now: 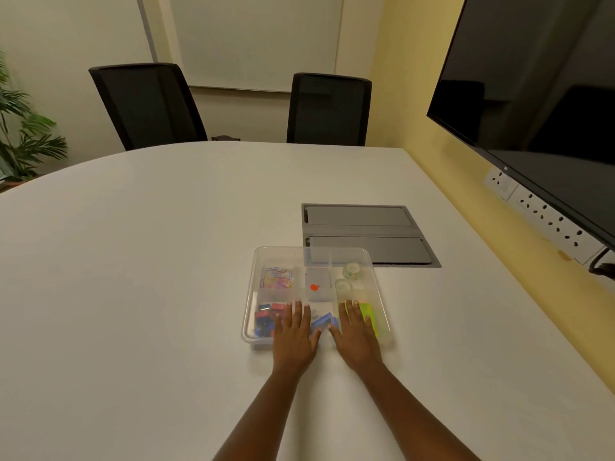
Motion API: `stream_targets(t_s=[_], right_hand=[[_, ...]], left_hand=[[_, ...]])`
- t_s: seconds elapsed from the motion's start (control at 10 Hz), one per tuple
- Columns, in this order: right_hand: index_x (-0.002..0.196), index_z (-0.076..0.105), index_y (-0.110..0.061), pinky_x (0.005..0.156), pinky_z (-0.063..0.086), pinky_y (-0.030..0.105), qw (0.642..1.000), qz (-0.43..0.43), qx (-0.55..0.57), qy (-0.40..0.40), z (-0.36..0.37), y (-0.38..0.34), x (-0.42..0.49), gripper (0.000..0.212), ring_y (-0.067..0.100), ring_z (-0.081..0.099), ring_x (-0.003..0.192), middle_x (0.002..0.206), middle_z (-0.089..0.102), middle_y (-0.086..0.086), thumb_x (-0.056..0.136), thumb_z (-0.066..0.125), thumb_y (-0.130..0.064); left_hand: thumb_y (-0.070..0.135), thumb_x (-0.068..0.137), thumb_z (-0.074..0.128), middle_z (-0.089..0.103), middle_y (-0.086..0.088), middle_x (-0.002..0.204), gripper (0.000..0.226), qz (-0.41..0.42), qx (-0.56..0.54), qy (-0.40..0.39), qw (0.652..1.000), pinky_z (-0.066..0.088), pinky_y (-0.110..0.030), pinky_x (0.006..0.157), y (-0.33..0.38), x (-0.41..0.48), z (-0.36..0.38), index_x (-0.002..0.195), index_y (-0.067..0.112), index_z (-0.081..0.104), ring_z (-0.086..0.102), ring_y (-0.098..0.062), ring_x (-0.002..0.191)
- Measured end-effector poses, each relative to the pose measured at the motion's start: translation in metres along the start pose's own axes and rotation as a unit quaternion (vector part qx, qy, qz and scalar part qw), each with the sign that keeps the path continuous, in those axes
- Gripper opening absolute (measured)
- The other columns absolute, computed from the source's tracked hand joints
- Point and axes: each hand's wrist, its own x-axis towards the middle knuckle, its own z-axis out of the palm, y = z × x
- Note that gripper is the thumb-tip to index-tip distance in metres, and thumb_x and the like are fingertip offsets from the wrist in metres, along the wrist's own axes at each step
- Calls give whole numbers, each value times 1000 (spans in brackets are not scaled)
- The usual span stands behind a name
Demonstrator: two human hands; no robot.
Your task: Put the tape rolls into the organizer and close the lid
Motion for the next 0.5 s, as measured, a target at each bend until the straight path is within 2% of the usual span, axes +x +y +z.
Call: stream_targets(t_s=[0.1,0.2,0.3,0.4,0.5], right_hand=[[144,11,-9,118,12,42,1000,7,11,-14,-1,-6,-15,134,27,11,144,155,14,13,39,-48,-67],[120,57,-6,94,49,45,1000,15,-21,-11,4,-6,-19,105,28,57,117,125,62,17,81,-27,-55],[98,72,-11,72,58,40,999,24,-24,6,16,0,-20,86,21,71,92,99,75,8,95,-10,-39],[97,72,-12,71,59,38,998,3,-60,37,22,3,-20,86,20,71,92,99,76,6,95,-9,-38],[95,73,-13,69,59,37,990,-3,-85,111,31,11,-17,87,19,72,90,97,76,6,94,-10,-40]], left_hand=[[51,88,-11,58,-8,128,82,2,-6,-3,1000,47,-45,92,1,-7,3,120,16,55,55,-27,117],[45,92,-3,70,-4,112,73,11,3,-11,1000,54,-41,80,-2,-10,12,110,18,63,65,-22,102],[46,91,-6,68,-5,116,76,1,8,2,1000,54,-43,82,-5,-14,12,112,18,62,64,-23,105],[62,66,-36,27,-12,149,106,18,-1,-28,999,25,-49,111,-3,-15,5,138,15,27,29,-31,137],[66,57,-37,-2,-8,155,103,27,-7,-24,999,0,-42,117,-2,-16,9,142,18,-2,-3,-25,143]])
